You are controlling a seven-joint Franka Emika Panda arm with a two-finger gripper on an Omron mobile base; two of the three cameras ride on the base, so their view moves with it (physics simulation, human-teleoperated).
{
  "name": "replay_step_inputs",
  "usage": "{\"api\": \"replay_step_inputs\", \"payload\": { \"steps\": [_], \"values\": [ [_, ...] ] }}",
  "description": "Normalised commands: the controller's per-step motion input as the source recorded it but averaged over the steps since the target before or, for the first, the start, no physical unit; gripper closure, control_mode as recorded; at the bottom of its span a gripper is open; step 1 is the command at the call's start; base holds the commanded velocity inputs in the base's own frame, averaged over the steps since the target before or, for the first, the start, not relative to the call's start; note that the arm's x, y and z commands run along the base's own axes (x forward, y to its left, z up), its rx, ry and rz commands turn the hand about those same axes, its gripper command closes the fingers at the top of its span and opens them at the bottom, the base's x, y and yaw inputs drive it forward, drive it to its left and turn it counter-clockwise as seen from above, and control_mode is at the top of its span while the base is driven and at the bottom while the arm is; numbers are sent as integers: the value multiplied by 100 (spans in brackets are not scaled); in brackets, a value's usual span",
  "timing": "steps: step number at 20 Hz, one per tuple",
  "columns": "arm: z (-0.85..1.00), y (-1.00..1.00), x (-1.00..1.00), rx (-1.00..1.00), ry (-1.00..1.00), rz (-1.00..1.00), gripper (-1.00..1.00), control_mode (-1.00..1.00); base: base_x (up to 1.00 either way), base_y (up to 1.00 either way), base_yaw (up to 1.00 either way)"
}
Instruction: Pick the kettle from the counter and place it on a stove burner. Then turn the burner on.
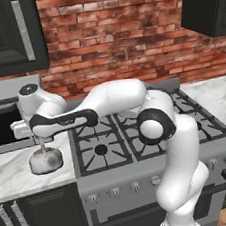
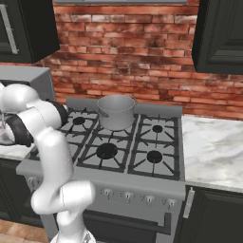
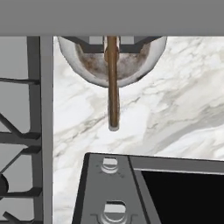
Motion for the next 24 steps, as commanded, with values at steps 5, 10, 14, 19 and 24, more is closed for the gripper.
{"api": "replay_step_inputs", "payload": {
  "steps": [5, 10, 14, 19, 24],
  "values": [
    [41, -58, -14, 3, 0, -7, 100, -100, 0, 0, 0],
    [49, -59, -27, 6, 0, -7, 100, -100, 0, 0, 0],
    [43, -60, -25, 2, 0, -7, 100, -100, 0, 0, 0],
    [30, -64, -8, 1, 0, -8, 100, -100, 0, 0, 0],
    [24, -62, 0, 2, -1, -7, 100, -100, 0, 0, 0]
  ]
}}
